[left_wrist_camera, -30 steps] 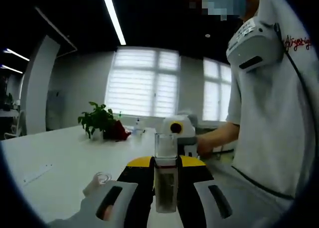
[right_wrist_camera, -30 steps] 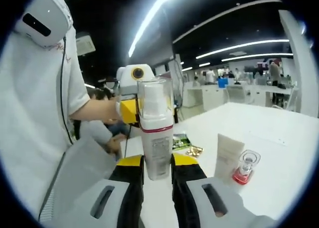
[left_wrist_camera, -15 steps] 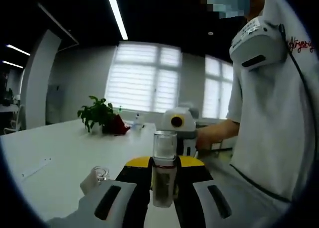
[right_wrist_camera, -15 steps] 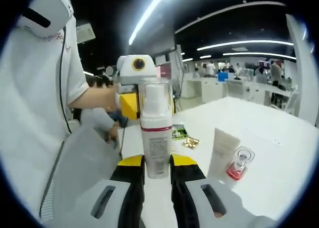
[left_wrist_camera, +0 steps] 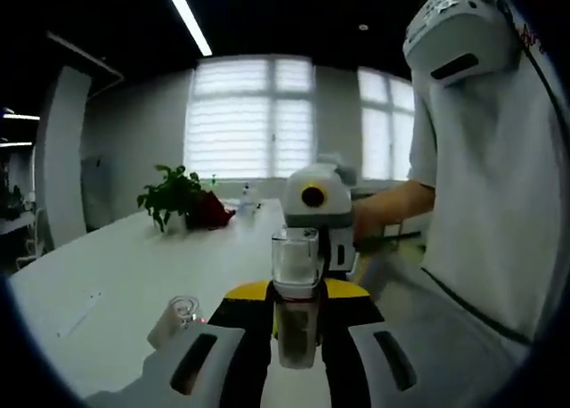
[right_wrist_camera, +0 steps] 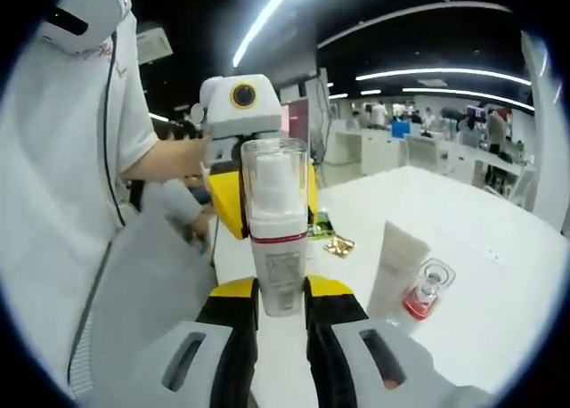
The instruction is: Arrange the skincare products in the storage area until every visible bottle or jar stands upright without overlapping.
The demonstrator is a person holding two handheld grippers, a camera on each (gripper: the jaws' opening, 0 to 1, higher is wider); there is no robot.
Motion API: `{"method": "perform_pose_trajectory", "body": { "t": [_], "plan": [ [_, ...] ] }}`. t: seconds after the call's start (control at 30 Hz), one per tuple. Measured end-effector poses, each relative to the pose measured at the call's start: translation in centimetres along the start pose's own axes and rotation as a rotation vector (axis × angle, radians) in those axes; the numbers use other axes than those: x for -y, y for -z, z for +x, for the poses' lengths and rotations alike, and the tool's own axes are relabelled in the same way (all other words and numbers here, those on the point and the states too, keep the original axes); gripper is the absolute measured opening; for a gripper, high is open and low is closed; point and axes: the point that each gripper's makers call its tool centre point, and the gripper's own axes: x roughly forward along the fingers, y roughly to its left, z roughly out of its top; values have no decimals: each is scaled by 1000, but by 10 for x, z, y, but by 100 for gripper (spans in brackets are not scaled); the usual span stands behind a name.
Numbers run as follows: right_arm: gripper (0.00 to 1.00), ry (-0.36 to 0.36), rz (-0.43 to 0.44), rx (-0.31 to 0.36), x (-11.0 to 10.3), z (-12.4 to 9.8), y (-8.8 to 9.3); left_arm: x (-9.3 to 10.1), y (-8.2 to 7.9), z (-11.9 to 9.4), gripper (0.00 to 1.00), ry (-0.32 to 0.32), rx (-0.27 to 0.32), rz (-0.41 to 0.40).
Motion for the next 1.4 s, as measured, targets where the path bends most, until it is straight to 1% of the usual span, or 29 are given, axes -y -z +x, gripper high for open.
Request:
{"method": "perform_pose_trajectory", "body": {
  "t": [0.03,0.1,0.13,0.17,0.23,0.3,0.33,0.4,0.43,0.5,0.53,0.6,0.67,0.73,0.77,0.87,0.93,1.0,1.03,1.1,1.17,1.2,1.23,1.3,1.4],
  "plan": [
    [20,5,11,33,2,0,-6,-1,-6,-1,19,1,59,-48],
    [22,-3,29,68,2,-1,-14,-3,-14,-3,19,-1,137,-86],
    [23,-6,30,79,1,-2,-16,-3,-15,-4,19,0,154,-110],
    [24,-1,34,91,2,-2,-19,-4,-15,-5,19,-4,169,-120],
    [25,3,41,112,5,-4,-22,-6,-13,-7,19,-10,169,-125],
    [26,2,60,143,6,-5,-27,-7,-13,-8,19,-15,181,-141],
    [26,-4,75,164,6,-6,-29,-7,-16,-9,19,-12,207,-159],
    [21,-22,71,182,4,-6,-33,-10,-19,-12,19,-23,237,-177],
    [21,-31,87,203,2,-6,-36,-9,-21,-12,19,-17,255,-201],
    [20,-43,109,220,3,-8,-37,-8,-22,-12,19,-15,271,-204],
    [19,-42,108,215,3,-9,-36,-8,-22,-11,19,-15,268,-205],
    [19,-29,97,177,4,-9,-31,-9,-19,-11,19,-23,249,-207],
    [19,-17,69,118,6,-11,-25,-11,-14,-13,19,-30,218,-200],
    [18,-4,39,68,8,-13,-21,-9,-15,-14,17,-21,198,-204],
    [18,0,23,48,9,-13,-19,-10,-10,-15,16,-29,147,-172],
    [18,-10,-3,9,8,-10,-14,-10,-4,-13,18,-39,41,-92],
    [18,-20,-39,-50,6,-7,-6,-11,-2,-11,22,-49,-18,-39],
    [18,-32,-51,-62,3,-2,-4,-9,3,-7,29,-44,-75,-2],
    [18,-35,-55,-64,2,0,-3,-6,6,-4,31,-27,-100,16],
    [18,-42,-60,-63,2,2,-3,-4,15,0,31,-19,-153,52],
    [18,-50,-61,-57,1,3,-4,-5,18,4,25,-28,-153,49],
    [18,-56,-63,-61,0,3,-2,-7,19,4,23,-45,-151,57],
    [19,-52,-64,-62,2,3,-1,-7,18,5,24,-47,-140,56],
    [19,-57,-58,-61,3,2,3,-6,21,4,24,-46,-152,58],
    [19,-57,-52,-69,3,5,11,-6,30,5,24,-54,-194,78]
  ]
}}
